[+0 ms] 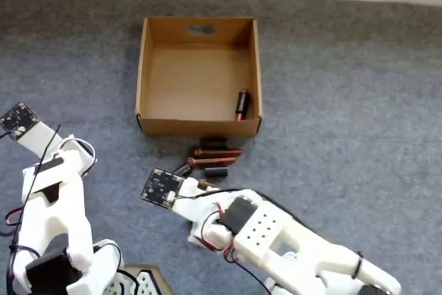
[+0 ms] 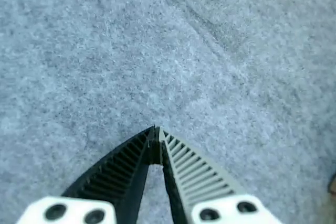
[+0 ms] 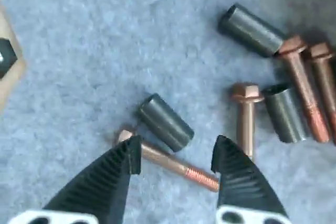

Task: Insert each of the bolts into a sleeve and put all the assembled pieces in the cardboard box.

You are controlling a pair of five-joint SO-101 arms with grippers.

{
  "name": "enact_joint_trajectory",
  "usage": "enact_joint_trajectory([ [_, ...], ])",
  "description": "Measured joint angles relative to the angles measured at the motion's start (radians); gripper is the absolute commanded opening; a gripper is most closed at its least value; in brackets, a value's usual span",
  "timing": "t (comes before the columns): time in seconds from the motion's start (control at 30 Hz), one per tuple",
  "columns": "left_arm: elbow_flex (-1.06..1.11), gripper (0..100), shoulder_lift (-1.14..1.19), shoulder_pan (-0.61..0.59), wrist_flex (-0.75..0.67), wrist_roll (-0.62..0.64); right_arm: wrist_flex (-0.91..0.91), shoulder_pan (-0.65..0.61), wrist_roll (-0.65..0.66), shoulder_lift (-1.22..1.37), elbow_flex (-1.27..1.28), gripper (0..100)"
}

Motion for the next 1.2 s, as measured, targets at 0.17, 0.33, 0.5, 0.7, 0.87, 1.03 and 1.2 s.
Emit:
enact_joint_trajectory([
  [0.17,0.000,1,0.000,0.000,0.000,0.000,-0.028,0.003,0.000,0.181,-0.044,21.6],
  [0.33,0.000,1,0.000,0.000,0.000,0.000,-0.029,0.003,0.000,0.315,-0.149,21.6],
  [0.5,0.000,1,0.000,0.000,0.000,0.000,-0.031,0.003,0.020,0.400,-0.206,21.6],
  [0.7,0.000,1,0.000,0.000,0.000,0.000,-0.037,0.003,0.100,0.486,-0.221,16.1],
  [0.87,0.000,1,0.000,0.000,0.000,0.000,-0.069,0.008,0.100,0.514,-0.238,1.8],
  [1.03,0.000,1,0.000,0.000,0.000,0.000,-0.080,0.060,0.054,0.500,-0.245,0.5],
  [1.2,0.000,1,0.000,0.000,0.000,0.000,-0.021,0.180,-0.026,0.358,-0.245,0.5],
])
